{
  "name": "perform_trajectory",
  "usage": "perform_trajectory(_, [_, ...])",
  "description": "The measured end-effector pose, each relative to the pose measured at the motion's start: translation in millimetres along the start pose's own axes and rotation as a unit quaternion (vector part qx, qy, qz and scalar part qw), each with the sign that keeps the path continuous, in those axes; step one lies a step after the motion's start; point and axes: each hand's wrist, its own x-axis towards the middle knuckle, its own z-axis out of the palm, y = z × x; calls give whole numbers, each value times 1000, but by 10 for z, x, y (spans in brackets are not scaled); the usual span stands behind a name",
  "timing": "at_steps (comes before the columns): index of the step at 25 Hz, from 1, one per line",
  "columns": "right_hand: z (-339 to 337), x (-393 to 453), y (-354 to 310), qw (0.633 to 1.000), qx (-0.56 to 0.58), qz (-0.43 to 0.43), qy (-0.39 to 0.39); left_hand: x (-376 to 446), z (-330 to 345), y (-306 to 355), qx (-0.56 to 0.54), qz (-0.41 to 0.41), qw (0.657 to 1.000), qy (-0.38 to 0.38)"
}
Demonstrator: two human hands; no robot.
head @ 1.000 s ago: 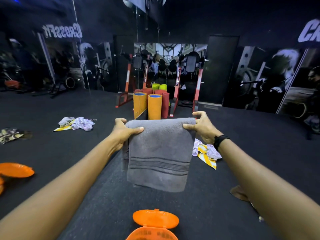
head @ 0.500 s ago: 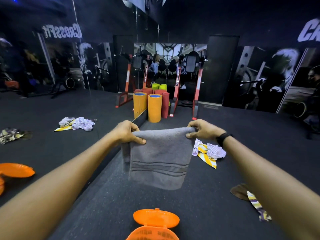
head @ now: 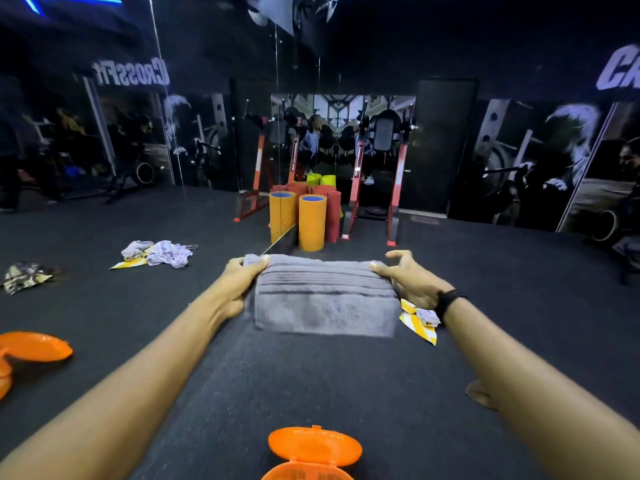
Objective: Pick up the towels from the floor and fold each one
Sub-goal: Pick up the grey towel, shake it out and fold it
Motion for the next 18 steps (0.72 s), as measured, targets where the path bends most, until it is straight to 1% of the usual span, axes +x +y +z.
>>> perform_trajectory(1, [-10,-11,-18,999,16,-1,-41,-29,-5,33,-13,-7,1000,-19])
perform_trajectory(2, [-12,-24,-51,997,-8,-16,-76,-33,-16,48,-9,-3,999,-44])
perform_trajectory(3, [-5,-47,-91,994,-63,-31,-88,-47,-20,55,21,11,997,-70])
perform_trajectory(4, [4,-40,-109,986,-141,-44,-80,-77,-3,54,66,34,993,-94])
perform_trajectory(5, [41,-68,-144,970,-225,-62,-63,-105,21,46,127,59,986,-95])
perform_trajectory(7, [65,-35,-146,938,-334,-97,-12,-88,70,30,246,118,960,-59])
perform_trajectory(9, [61,-46,-183,909,-393,-128,47,-96,75,70,340,147,928,-37])
perform_trajectory(11, [14,-76,-245,891,-422,-145,86,-63,10,124,445,158,881,-16])
perform_trajectory(12, [-20,-86,-281,899,-397,-162,87,-41,-31,166,479,168,861,-3])
perform_trajectory(13, [-52,-111,-319,934,-306,-171,69,-37,-65,208,469,173,866,-10])
perform_trajectory(14, [-62,-157,-362,969,-176,-169,33,-56,-79,260,398,176,899,-45])
perform_trajectory(15, [-63,-200,-383,984,-76,-164,-3,-96,-87,302,304,165,934,-92])
perform_trajectory(16, [-58,-210,-387,987,-21,-159,-26,-104,-96,318,231,158,952,-124])
perform_trajectory(17, [-52,-187,-377,987,-21,-157,-37,-97,-108,331,200,153,958,-135])
perform_trajectory(18, [-35,-169,-352,986,-33,-160,-46,-69,-131,319,194,146,961,-135])
